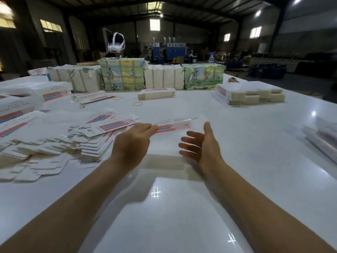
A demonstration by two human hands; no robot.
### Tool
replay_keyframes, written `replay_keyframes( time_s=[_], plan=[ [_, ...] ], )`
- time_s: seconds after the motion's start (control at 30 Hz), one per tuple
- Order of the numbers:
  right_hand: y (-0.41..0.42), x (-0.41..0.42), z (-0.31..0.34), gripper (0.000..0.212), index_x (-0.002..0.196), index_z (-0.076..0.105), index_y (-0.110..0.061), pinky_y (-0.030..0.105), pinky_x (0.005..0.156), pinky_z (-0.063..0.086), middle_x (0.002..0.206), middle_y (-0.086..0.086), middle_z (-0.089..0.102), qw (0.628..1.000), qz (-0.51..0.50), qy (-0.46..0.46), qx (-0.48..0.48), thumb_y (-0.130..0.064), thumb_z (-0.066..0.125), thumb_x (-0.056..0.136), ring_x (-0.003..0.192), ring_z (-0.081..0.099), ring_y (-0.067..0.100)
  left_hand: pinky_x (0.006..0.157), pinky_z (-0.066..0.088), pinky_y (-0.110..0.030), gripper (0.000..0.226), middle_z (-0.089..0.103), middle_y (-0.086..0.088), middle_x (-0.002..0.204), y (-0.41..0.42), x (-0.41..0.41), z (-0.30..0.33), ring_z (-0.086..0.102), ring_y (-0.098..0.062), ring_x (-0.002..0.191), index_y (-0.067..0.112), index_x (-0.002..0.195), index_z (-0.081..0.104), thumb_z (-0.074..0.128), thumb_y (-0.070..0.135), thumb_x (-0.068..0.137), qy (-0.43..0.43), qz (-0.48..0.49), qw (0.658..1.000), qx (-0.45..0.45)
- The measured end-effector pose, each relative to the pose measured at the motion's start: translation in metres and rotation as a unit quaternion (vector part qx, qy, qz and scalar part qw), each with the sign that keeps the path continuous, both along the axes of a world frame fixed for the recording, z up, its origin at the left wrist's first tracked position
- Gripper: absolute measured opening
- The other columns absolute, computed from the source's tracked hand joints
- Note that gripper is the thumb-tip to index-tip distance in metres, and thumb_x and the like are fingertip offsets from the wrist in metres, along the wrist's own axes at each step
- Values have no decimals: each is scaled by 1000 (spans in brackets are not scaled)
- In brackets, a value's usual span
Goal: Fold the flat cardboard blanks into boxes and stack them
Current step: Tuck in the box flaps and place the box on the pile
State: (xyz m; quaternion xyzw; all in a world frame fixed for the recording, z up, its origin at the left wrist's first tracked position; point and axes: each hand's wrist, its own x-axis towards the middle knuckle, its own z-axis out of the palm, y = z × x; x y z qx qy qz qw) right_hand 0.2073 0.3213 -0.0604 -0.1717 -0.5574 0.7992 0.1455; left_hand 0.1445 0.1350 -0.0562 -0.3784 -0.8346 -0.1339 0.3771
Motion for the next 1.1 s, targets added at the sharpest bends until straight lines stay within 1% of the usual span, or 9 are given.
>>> replay_keyframes(
  time_s=[0.1, 0.27, 0.37, 0.43, 0.53, 0.7, 0.8, 0.9, 1.1],
  plan=[
    [10, 7, 6, 56, 109, 60, -10, 36, 53, 57, 88, 14, 74, 988, 40, 17, -145, -59, 38, 93, 76, 72, 30, 69, 58, -46, 44, 66, -15, 115, 13, 23, -20, 64, -31, 103, 3, 115, 66, 63, -12, 74, -36, -27, 999, -26],
    [11, 13, 7, 25, 83, 60, -9, 24, 44, 51, 60, 2, 70, 999, 20, 12, -41, -18, 42, 97, 54, 67, 16, 82, 55, -46, 39, 59, -12, 127, 21, 25, -28, 58, -31, 111, 5, 121, 61, 64, 7, 82, -97, -27, 994, -37],
    [5, 12, 3, 24, 82, 62, -9, 21, 42, 46, 63, 2, 70, 998, 64, 10, 7, -17, 45, 97, 57, 63, 16, 109, 29, -47, 70, 39, -9, 147, 28, 22, -28, 38, -30, 132, 11, 139, 42, 67, 43, 82, -122, -16, 992, -33],
    [2, 12, 2, 23, 88, 66, -9, 23, 46, 49, 73, 5, 72, 992, 123, 23, 20, -20, 47, 97, 61, 66, 16, 114, 13, -50, 85, 29, -10, 152, 31, 20, -25, 25, -29, 138, 11, 147, 26, 49, 63, 82, -140, 6, 989, -39],
    [8, 13, 2, 23, 98, 65, -8, 31, 62, 57, 87, 12, 73, 979, 191, 56, -35, -20, 46, 96, 77, 70, 23, 110, 24, -47, 92, 39, -13, 142, 31, 21, -18, 36, -30, 128, 6, 146, 28, 29, 69, 79, -143, 3, 989, -41],
    [16, 13, 1, 29, 115, 55, 0, 36, 77, 58, 102, 19, 70, 966, 226, 98, -74, -2, 40, 89, 92, 69, 29, 99, 36, -45, 89, 49, -19, 132, 29, 27, -9, 47, -35, 116, -2, 139, 38, 40, 65, 81, -120, -34, 992, -22],
    [17, 15, -1, 29, 111, 62, -1, 29, 61, 59, 97, 15, 70, 973, 220, 63, 6, -2, 55, 83, 83, 70, 24, 96, 39, -46, 89, 52, -21, 129, 26, 30, -7, 50, -37, 113, -5, 136, 41, 39, 65, 80, -95, -35, 993, -67],
    [17, 18, -1, 30, 100, 73, -12, 22, 46, 52, 92, 11, 70, 969, 236, 35, 65, -24, 77, 72, 71, 66, 17, 90, 43, -46, 88, 57, -19, 123, 22, 33, -4, 54, -35, 107, -3, 132, 46, 36, 67, 80, -78, -42, 993, -76],
    [15, 17, -2, 17, 90, 75, -12, 23, 45, 45, 77, 8, 68, 977, 173, 18, 125, -17, 58, 90, 51, 54, 13, 61, 40, -31, 66, 65, -11, 97, 20, 37, 0, 59, -28, 80, 6, 114, 58, 59, 60, 76, -73, -32, 997, -11]
  ],
)
